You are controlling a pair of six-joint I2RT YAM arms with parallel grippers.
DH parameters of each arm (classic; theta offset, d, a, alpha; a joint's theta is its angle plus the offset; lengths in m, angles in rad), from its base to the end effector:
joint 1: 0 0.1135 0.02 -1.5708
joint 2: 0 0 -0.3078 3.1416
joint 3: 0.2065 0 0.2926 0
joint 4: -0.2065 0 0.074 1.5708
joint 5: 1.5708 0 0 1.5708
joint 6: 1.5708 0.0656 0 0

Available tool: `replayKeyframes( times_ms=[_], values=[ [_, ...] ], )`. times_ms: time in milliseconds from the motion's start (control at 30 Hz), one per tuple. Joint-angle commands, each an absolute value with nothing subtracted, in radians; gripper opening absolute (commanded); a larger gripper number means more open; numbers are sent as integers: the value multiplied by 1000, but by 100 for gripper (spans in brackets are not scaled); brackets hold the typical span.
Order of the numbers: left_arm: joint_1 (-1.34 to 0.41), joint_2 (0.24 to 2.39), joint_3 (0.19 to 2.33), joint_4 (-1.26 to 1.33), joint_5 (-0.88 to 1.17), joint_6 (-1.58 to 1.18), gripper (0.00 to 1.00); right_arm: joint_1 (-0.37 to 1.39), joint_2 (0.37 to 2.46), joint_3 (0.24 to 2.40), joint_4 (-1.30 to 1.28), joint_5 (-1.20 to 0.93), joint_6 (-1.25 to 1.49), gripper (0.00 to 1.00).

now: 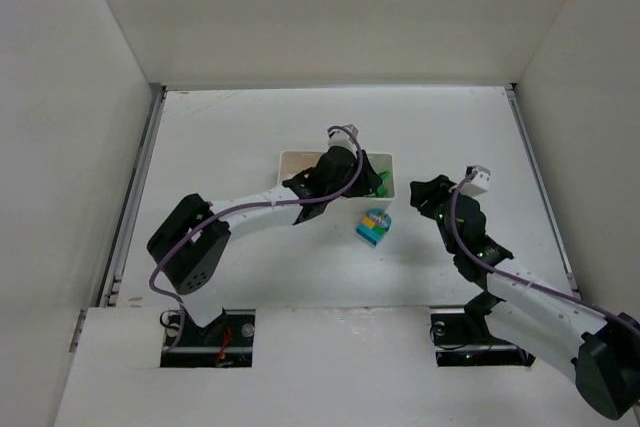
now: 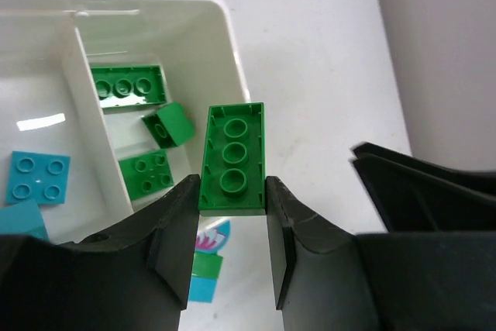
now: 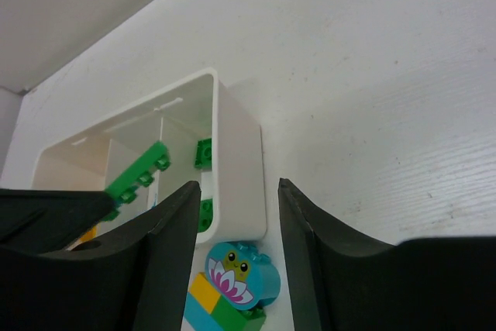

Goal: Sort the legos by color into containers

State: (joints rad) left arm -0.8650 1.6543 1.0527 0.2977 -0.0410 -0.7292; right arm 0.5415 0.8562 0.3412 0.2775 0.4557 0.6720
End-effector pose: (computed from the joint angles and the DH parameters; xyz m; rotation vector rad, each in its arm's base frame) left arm 0.2932 -0.3399 0.2658 0.1064 2.0122 -1.0296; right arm 0.2088 0.0919 0.2259 0.4396 1.7527 0.4589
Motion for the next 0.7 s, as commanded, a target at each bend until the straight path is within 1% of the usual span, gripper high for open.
replayKeyframes(
  times_ms=[0, 67, 133, 267, 333, 500, 567, 633, 667],
  values=[
    [-869, 1693, 1130, 262, -94, -704, 15, 530, 819, 325, 344, 468, 695, 52],
    [-869, 1716, 1150, 258, -109, -701, 16, 522, 830, 327, 344, 453, 696, 52],
    [-866, 1742, 1170, 252, -127, -701, 20, 525, 845, 333, 344, 433, 696, 52],
    [-866, 1773, 1200, 247, -118, -700, 38, 527, 890, 347, 353, 423, 692, 53],
    [-870, 1761, 1193, 258, -120, -693, 44, 527, 902, 356, 347, 419, 684, 53],
    [-869, 1674, 1149, 273, -109, -672, 55, 528, 937, 359, 354, 419, 687, 54],
    [-866, 1620, 1111, 288, -110, -669, 56, 528, 956, 359, 356, 419, 695, 44],
    [-867, 1547, 1054, 304, -113, -673, 53, 528, 982, 370, 342, 422, 710, 26],
    [-872, 1496, 1008, 320, -120, -673, 51, 528, 994, 374, 334, 422, 721, 21]
  ],
)
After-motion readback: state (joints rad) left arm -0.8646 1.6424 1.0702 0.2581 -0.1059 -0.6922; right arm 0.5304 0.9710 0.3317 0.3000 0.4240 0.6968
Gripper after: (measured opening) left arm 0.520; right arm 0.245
